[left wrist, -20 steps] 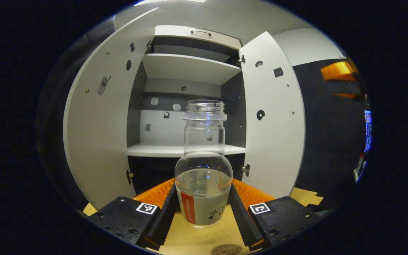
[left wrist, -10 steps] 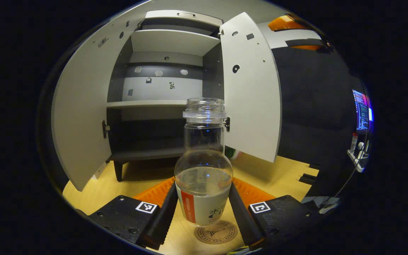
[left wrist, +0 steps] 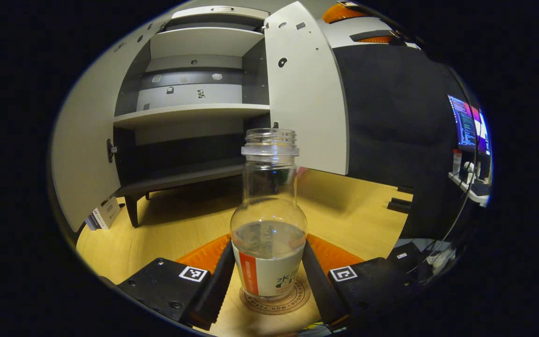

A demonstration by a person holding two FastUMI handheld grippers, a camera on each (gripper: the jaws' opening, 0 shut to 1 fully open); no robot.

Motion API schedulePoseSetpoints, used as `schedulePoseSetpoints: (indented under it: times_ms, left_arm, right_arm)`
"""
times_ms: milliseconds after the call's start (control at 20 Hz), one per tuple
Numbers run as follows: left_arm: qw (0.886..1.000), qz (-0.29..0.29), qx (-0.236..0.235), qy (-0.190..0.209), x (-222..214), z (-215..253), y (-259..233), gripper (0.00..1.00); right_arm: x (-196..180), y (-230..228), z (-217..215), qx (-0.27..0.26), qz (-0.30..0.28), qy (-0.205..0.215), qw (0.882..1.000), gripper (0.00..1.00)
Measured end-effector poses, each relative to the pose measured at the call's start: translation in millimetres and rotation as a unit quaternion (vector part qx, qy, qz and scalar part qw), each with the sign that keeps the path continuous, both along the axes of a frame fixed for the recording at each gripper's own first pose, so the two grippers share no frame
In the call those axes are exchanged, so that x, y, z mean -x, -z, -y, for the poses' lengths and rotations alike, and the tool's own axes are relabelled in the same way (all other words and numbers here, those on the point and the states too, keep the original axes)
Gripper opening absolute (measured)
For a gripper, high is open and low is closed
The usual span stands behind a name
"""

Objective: Grasp the bottle in the cabinet with the left hand and place it on the coaster, then close the right door with the right hand and the left door with the left hand.

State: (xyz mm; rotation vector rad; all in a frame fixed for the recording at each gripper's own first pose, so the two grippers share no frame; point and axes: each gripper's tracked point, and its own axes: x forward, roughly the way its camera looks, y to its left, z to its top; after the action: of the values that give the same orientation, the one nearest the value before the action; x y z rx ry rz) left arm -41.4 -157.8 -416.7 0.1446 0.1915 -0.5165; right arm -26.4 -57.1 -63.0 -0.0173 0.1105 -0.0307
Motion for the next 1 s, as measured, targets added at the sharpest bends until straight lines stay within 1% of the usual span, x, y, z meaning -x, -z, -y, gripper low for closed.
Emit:
schedulePoseSetpoints:
  times_ms: [100, 200, 300, 500, 650, 850, 900, 950, 1000]
  left_arm:
    - [1.000, -0.013, 0.006, 0.009, 7.8, 2.8, 6.6, 0.80]
    - [1.000, -0.019, 0.002, 0.015, 13.6, 4.1, 12.1, 0.80]
    - [1.000, -0.010, -0.009, 0.015, 13.2, 3.3, 12.2, 0.81]
    - [0.999, -0.012, -0.042, 0.010, 15.0, -4.1, 15.3, 0.83]
    - [0.998, -0.024, -0.046, 0.023, 20.6, -2.7, 10.8, 0.84]
    - [0.999, -0.005, -0.041, 0.024, 22.1, -4.3, -19.4, 0.85]
    - [0.999, 0.007, -0.044, 0.018, 20.6, -8.2, -29.9, 0.89]
    - [0.999, 0.012, -0.048, 0.017, 19.6, -8.6, -36.7, 0.92]
    - [0.998, 0.009, -0.057, 0.015, 20.5, -9.7, -41.3, 0.97]
  right_arm:
    - [1.5, 1.7, 12.6, 0.004, -0.003, 0.014, 1.000, 0.99]
    - [2.8, 2.2, 13.8, 0.000, -0.002, 0.017, 1.000, 0.99]
    - [4.5, 2.4, 13.5, -0.002, -0.001, 0.014, 1.000, 0.98]
    - [12.8, 2.7, 23.6, -0.002, 0.002, 0.017, 1.000, 0.98]
    - [19.5, -1.3, 33.0, -0.012, 0.009, 0.022, 1.000, 0.98]
    - [30.0, -5.4, 47.2, -0.019, 0.019, 0.028, 0.999, 0.98]
    - [33.6, -6.6, 50.9, -0.020, 0.021, 0.030, 0.999, 0.98]
    - [36.6, -7.4, 54.0, -0.021, 0.024, 0.032, 0.999, 0.98]
    - [41.0, -9.2, 58.9, -0.021, 0.028, 0.033, 0.999, 0.98]
